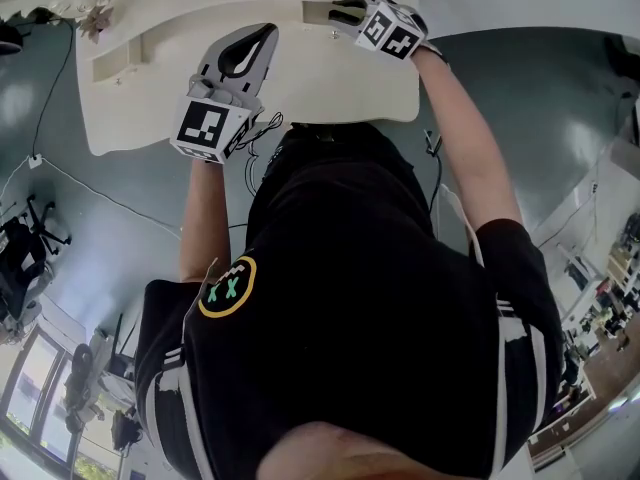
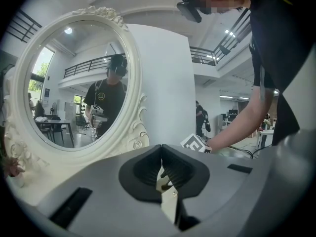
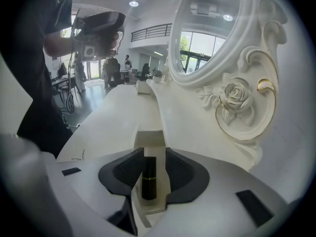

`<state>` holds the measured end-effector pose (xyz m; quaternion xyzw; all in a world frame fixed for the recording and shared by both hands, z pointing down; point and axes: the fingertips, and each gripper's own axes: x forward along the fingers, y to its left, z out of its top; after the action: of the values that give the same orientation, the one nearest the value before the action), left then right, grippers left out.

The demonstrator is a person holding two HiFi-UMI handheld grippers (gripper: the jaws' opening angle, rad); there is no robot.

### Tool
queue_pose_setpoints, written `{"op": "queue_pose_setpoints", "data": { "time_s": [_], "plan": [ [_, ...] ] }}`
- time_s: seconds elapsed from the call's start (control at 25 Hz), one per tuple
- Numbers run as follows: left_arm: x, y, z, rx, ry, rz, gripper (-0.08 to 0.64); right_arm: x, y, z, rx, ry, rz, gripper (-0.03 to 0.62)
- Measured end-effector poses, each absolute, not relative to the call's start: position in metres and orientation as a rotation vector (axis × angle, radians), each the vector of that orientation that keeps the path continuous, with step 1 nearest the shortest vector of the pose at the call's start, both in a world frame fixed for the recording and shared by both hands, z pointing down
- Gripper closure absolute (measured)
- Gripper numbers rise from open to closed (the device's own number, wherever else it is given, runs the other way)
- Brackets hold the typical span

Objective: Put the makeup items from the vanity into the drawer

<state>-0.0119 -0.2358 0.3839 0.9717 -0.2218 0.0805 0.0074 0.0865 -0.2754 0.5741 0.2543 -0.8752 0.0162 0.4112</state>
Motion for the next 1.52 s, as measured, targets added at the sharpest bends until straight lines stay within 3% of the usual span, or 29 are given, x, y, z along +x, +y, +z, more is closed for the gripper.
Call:
{"op": "queue_pose_setpoints", "data": {
  "time_s": [0.52, 1.0, 1.52],
  "plan": [
    [-0.004, -0.238, 0.380, 3.054, -0.659, 0.244, 0.538, 0.086, -0.264, 0.511, 0.785, -2.318, -0.007, 0.430],
    [-0.008, -0.239, 0.367, 3.078, -0.686, 0.224, 0.538, 0.028, -0.231, 0.348, 1.016, -2.814, -0.176, 0.512],
    [-0.026, -0.231, 0.354, 3.069, -0.756, 0.187, 0.538, 0.006, -0.217, 0.325, 1.122, -2.879, -0.147, 0.571]
  ]
}}
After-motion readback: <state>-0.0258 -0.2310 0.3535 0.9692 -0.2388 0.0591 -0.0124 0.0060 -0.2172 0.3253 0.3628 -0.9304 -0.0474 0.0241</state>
